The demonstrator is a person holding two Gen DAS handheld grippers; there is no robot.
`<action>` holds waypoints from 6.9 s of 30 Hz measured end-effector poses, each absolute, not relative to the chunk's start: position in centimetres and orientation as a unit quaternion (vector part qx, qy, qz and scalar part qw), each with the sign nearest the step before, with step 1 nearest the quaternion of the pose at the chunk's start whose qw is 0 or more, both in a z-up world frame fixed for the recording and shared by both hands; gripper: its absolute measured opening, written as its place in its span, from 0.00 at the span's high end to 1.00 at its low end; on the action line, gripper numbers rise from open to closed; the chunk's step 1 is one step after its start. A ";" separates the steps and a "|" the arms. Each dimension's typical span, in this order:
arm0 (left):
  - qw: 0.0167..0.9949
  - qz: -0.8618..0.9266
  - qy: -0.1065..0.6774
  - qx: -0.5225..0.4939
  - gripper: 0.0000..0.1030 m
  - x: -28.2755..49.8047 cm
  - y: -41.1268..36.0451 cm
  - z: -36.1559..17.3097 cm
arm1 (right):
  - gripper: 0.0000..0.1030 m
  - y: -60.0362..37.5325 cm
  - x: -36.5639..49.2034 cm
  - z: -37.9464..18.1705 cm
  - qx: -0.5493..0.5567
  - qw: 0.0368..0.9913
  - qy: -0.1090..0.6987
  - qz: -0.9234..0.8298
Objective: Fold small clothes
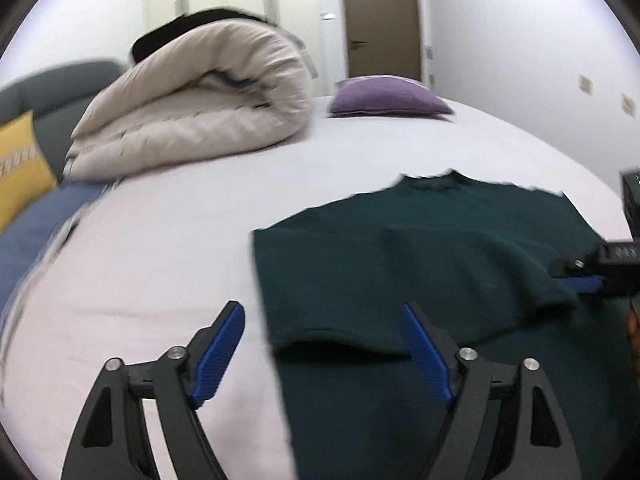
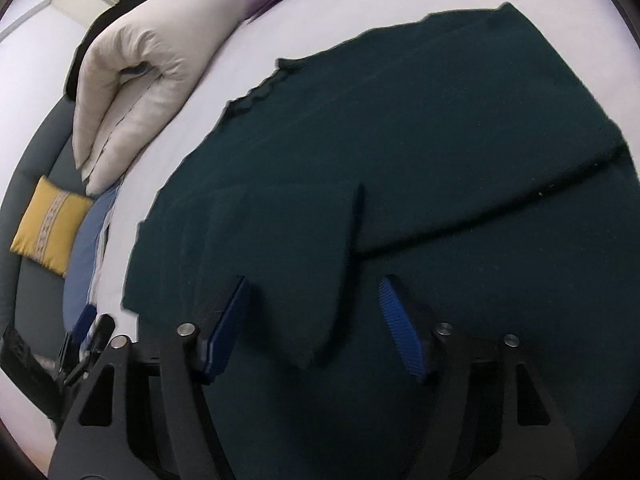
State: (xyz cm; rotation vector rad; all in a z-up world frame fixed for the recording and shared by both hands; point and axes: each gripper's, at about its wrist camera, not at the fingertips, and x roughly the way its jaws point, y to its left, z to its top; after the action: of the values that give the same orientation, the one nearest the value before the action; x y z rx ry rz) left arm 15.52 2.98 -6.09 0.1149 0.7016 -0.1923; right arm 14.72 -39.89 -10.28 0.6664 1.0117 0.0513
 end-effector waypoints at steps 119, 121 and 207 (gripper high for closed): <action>0.805 -0.160 0.536 -0.198 0.27 -4.5 14.4 -11.1 | 0.25 -51.4 -20.2 -6.4 0.344 0.829 0.440 -0.006; 0.795 -0.170 0.544 -0.208 0.30 -5.0 14.4 -11.2 | 0.25 -51.6 -20.8 -7.2 0.351 0.818 0.457 -0.005; 0.766 -0.259 0.437 -0.394 0.93 -1.3 16.5 -5.1 | 0.94 -53.1 -15.9 0.2 0.439 0.805 0.372 0.145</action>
State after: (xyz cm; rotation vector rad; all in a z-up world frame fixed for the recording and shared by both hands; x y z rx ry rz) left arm -1.25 16.53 -5.05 -0.8564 0.9500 -0.5630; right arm -15.92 -53.11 0.15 0.9390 0.7961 0.3095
